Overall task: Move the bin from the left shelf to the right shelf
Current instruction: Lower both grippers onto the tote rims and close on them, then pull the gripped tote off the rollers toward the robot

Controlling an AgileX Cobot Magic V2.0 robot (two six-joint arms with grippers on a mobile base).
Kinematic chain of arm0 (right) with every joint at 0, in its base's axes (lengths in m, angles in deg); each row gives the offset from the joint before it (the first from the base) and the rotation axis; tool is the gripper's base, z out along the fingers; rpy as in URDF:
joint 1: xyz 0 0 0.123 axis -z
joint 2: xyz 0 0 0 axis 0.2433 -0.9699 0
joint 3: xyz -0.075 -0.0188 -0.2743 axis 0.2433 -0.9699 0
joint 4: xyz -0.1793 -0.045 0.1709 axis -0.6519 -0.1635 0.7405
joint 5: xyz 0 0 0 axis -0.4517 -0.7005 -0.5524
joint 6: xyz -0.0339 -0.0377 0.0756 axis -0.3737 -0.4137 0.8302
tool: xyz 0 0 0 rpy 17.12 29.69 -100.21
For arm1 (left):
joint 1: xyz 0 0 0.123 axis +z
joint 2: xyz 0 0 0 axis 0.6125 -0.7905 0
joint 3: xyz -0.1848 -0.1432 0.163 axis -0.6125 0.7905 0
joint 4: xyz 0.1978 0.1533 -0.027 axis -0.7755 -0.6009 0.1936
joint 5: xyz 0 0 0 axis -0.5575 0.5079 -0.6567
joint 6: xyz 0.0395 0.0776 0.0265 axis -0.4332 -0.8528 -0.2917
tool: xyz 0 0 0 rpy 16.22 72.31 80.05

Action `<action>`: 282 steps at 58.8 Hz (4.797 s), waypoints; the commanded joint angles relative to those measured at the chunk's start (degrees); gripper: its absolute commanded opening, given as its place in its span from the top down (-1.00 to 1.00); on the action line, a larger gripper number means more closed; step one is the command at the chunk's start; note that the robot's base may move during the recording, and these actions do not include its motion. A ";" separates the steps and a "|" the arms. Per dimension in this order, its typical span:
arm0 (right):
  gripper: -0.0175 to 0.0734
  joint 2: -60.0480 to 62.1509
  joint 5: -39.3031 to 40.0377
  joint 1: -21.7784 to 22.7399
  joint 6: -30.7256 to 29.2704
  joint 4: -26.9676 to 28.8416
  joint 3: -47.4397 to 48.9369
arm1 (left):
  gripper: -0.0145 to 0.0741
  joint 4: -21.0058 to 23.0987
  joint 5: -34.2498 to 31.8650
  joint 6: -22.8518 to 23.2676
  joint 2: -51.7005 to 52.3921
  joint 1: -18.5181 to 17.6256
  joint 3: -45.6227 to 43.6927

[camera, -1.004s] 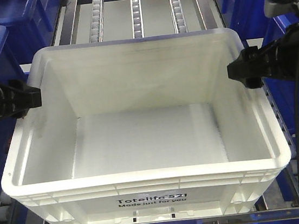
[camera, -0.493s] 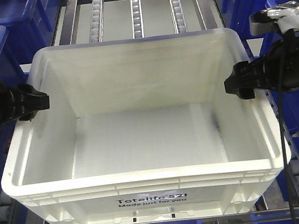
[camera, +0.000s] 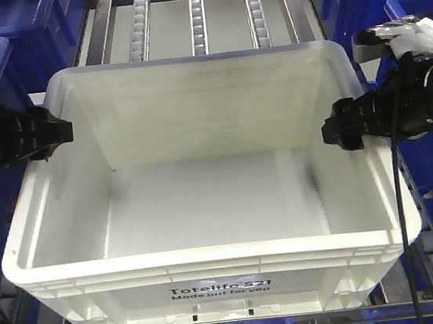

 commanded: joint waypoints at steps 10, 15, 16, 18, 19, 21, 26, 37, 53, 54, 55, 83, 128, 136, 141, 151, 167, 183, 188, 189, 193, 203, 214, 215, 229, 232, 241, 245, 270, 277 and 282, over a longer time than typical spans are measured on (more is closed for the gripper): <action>-0.69 1.48 2.59 0.05 -0.01 0.22 2.00 | -0.29 1.22 -1.96 0.03 1.39 -0.49 -2.06; -0.69 1.18 2.59 0.05 -0.01 0.22 2.00 | -0.29 1.22 -0.88 0.03 0.84 -0.49 -2.06; -0.69 1.09 2.59 0.05 -0.01 0.22 1.94 | -0.29 1.22 -0.64 0.03 0.58 -0.49 -2.06; -0.69 1.10 2.53 0.05 -0.01 0.22 1.94 | -0.29 1.22 -0.07 0.03 0.17 -0.49 -2.06; -0.69 1.00 2.53 0.05 -0.01 0.22 1.88 | -0.29 1.16 0.13 0.03 0.05 -0.49 -2.06; -0.69 0.99 2.48 0.05 -0.01 0.22 1.87 | -0.29 1.16 0.43 0.03 -0.44 -0.49 -2.06; -0.69 0.99 2.36 0.05 -0.01 0.22 1.87 | -0.29 1.24 0.54 0.03 -1.24 -0.49 -2.06; -0.69 0.99 2.36 0.05 -0.01 0.22 1.77 | -0.29 2.17 0.80 0.03 -1.89 -0.49 -2.06; -0.64 0.49 2.19 0.05 -0.01 0.22 1.77 | -0.29 2.15 0.74 0.03 -1.89 -0.49 -2.06; -0.64 0.35 2.18 0.05 -0.01 0.22 1.77 | -0.29 2.15 0.74 0.03 -1.89 -0.49 -2.06; -0.63 0.14 2.12 0.05 -0.01 0.22 1.77 | -0.29 2.15 0.74 0.03 -1.89 -0.49 -2.06; -0.62 -1.18 0.91 0.05 -0.01 0.28 1.77 | -0.26 2.19 0.96 0.03 -1.89 -0.49 -2.06; 0.63 -1.18 1.57 0.05 -0.25 0.33 1.77 | 0.69 3.77 0.73 -0.01 -1.84 -0.49 -2.06; 0.63 -0.97 2.38 0.05 -0.25 0.66 2.03 | 0.69 3.77 0.80 -0.01 -1.49 -0.49 -2.06; 0.63 -0.51 2.81 0.05 -0.98 1.66 2.03 | 0.69 3.83 0.61 -0.01 -0.47 -0.49 -2.06; 0.63 1.16 2.99 0.05 -2.09 3.16 2.03 | 0.69 3.83 -0.29 -0.01 2.70 -0.49 -2.06; 0.63 4.39 3.15 0.05 -2.09 3.16 2.03 | 0.69 4.36 -0.05 -0.01 6.67 -0.49 -2.06; 0.63 8.18 1.99 0.05 -2.09 3.29 2.03 | 0.69 5.37 1.36 -0.01 8.74 -0.49 -2.06; 0.62 9.24 1.30 0.05 -2.04 3.49 2.03 | 0.69 5.82 1.87 -0.01 9.60 -0.49 -2.06; 0.62 9.42 1.12 0.05 -2.04 3.62 2.03 | 0.69 5.84 2.02 -0.01 9.68 -0.49 -2.06; 0.62 10.21 0.49 0.05 -2.11 4.23 2.03 | 0.69 6.79 2.58 -0.01 10.38 -0.49 -2.06; 0.62 12.27 -0.07 0.05 -2.11 5.10 2.03 | 0.69 7.14 2.59 -0.01 12.57 -0.49 -2.06; 0.62 13.47 -2.04 0.05 -2.11 6.31 2.03 | 0.69 7.70 4.07 -0.01 14.12 -0.49 -2.06; 0.62 13.47 -2.18 0.05 -2.11 6.38 2.03 | 0.69 7.93 4.35 -0.01 14.17 -0.49 -2.06; 0.62 13.58 -2.94 0.05 -2.22 7.94 2.03 | 0.69 8.22 5.22 -0.01 14.35 -0.49 -1.88; 0.62 13.66 -2.94 0.05 -2.22 8.07 2.03 | 0.69 8.60 5.61 -0.01 14.35 -0.49 -1.88; 0.62 13.66 -2.94 0.05 -2.22 8.07 2.03 | 0.69 10.28 5.40 -0.01 14.35 -0.49 -1.88; 0.62 13.66 -2.94 0.05 -2.22 8.07 2.03 | 0.69 10.28 5.35 -0.01 14.35 -0.49 -1.88; 0.62 13.66 -3.03 0.05 -2.17 7.56 2.03 | 0.69 9.45 5.86 -0.01 14.35 -0.49 -1.88; 0.62 13.66 -4.36 0.05 -2.17 7.42 2.03 | 0.69 9.45 7.20 -0.01 14.35 -0.49 -1.88; 0.62 13.66 -5.03 0.05 -2.17 7.42 2.03 | 0.69 9.45 7.31 -0.01 14.35 -0.49 -1.88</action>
